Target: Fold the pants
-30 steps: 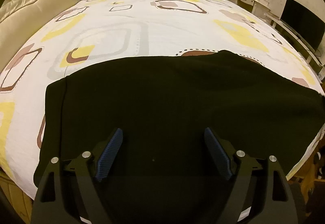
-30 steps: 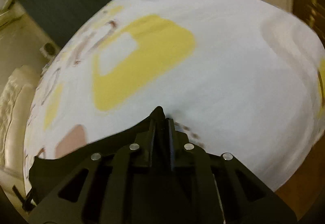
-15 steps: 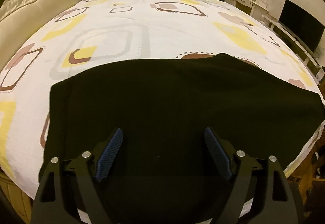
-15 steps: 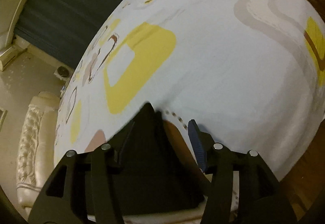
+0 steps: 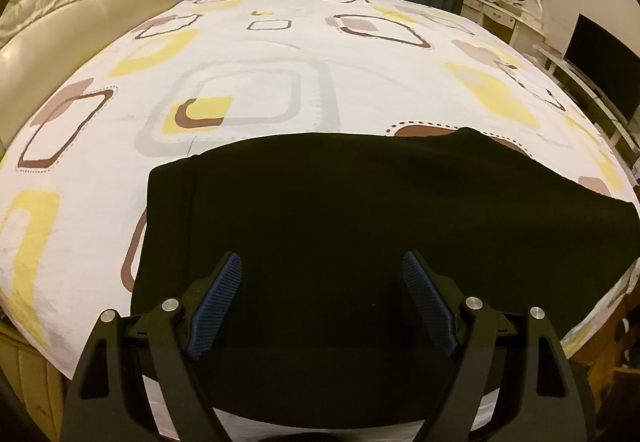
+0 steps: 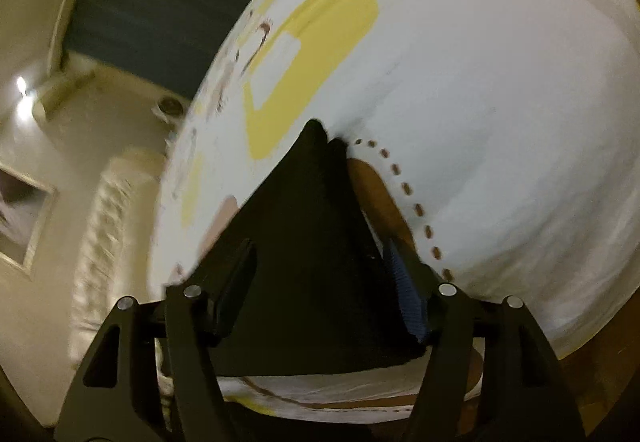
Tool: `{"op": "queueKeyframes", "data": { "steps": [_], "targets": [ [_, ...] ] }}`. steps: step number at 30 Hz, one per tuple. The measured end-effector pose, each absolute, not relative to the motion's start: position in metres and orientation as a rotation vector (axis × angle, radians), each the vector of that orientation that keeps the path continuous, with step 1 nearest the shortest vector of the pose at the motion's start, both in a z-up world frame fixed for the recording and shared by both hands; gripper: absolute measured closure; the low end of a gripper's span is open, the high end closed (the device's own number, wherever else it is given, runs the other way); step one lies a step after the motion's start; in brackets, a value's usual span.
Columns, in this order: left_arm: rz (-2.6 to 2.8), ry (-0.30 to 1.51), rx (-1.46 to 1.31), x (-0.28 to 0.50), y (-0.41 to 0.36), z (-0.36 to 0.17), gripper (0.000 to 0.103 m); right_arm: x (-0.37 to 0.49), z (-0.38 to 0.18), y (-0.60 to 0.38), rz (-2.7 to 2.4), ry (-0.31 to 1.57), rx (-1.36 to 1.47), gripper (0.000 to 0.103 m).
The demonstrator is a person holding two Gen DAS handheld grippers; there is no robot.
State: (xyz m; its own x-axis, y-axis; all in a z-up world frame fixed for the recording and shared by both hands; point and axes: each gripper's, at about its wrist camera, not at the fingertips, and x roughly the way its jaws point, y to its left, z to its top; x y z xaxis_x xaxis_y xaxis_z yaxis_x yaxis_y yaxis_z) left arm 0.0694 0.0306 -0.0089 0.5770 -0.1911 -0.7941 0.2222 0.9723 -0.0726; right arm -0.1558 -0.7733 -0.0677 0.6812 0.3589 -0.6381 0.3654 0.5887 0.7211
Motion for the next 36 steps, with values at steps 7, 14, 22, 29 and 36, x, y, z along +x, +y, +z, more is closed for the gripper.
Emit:
{"op": "queueKeyframes", "data": {
  "steps": [7,14,22,29,36],
  "targets": [
    [-0.209,0.943,0.007,0.070,0.044,-0.010,0.021,-0.140,-0.049,-0.745,-0.085,0.945,0.859,0.084],
    [-0.209,0.954,0.037,0.068,0.049,-0.008,0.021,-0.144,0.005,-0.711,-0.184,0.873,0.798,0.084],
    [-0.197,0.934,0.037,0.066,0.046,-0.001,0.021,-0.140,0.067,-0.652,-0.170,0.799,0.686,0.084],
    [-0.209,0.917,0.021,0.064,0.042,0.004,0.021,-0.115,0.096,-0.576,-0.119,0.776,0.597,0.084],
    [-0.183,0.918,0.021,0.066,0.046,0.001,0.021,-0.075,0.101,-0.493,-0.048,0.803,0.516,0.084]
  ]
}}
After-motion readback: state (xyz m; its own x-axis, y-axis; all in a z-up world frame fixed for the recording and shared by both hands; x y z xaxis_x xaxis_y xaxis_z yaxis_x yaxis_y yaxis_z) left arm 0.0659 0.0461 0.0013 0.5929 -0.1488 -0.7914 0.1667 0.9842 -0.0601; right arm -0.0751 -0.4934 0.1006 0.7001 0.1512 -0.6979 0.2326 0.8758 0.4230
